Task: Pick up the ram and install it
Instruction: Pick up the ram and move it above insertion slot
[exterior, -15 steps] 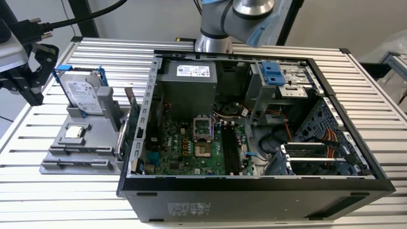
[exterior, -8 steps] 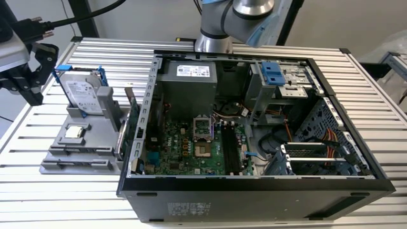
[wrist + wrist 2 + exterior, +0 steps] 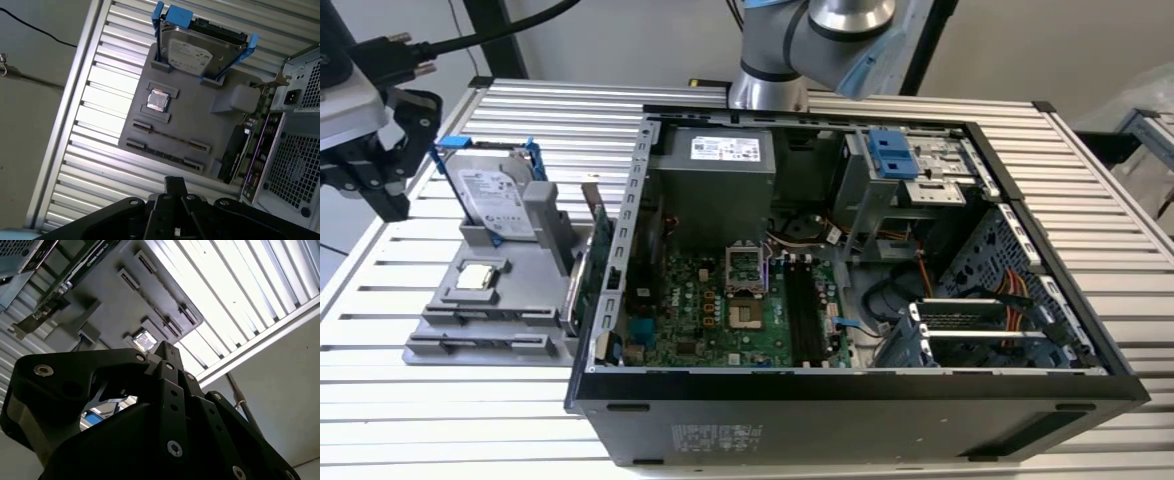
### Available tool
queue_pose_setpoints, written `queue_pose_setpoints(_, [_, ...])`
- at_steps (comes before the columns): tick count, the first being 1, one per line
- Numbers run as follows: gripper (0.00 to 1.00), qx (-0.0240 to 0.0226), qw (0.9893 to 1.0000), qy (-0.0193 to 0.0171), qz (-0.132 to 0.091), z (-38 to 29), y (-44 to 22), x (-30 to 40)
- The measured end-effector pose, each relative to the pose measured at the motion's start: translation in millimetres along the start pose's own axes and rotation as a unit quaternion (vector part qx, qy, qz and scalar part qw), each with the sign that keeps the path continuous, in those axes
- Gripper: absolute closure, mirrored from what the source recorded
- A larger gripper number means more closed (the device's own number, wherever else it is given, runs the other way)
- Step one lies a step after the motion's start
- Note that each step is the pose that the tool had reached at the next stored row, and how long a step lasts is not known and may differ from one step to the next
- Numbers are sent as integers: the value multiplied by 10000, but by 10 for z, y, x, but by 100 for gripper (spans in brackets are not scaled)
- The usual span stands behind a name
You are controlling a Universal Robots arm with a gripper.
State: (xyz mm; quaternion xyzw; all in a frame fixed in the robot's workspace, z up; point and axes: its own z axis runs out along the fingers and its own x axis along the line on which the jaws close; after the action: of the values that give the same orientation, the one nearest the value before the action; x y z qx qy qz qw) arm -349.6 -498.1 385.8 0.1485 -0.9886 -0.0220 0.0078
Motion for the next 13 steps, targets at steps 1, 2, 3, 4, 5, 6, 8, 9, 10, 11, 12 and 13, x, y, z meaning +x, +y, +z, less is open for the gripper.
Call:
queue_pose_setpoints(1, [100, 0, 10000, 1, -27, 0, 0, 0])
queue_pose_setpoints(2, [100, 1, 10000, 3, -54, 0, -1, -1])
queue_pose_setpoints(3, [100, 1, 10000, 3, -75, 0, -1, -1])
queue_pose_setpoints(4, [100, 2, 9999, 5, -101, 0, -1, 0])
queue_pose_setpoints(5, [100, 2, 9999, 6, -124, 0, -1, 0])
queue_pose_setpoints(6, [100, 2, 9999, 7, -145, 0, -1, 0])
queue_pose_setpoints(8, [100, 2, 9998, 9, -189, 0, -1, 0])
queue_pose_setpoints(9, [100, 3, 9998, 10, -212, 0, -1, 1])
queue_pose_setpoints(10, [100, 3, 9997, 11, -233, 0, -1, 1])
queue_pose_setpoints(11, [100, 3, 9997, 12, -257, 0, -1, 1])
queue_pose_setpoints(12, [100, 3, 9996, 13, -278, 0, -1, 1])
queue_pose_setpoints(13, [100, 4, 9995, 14, -302, 0, 0, 2])
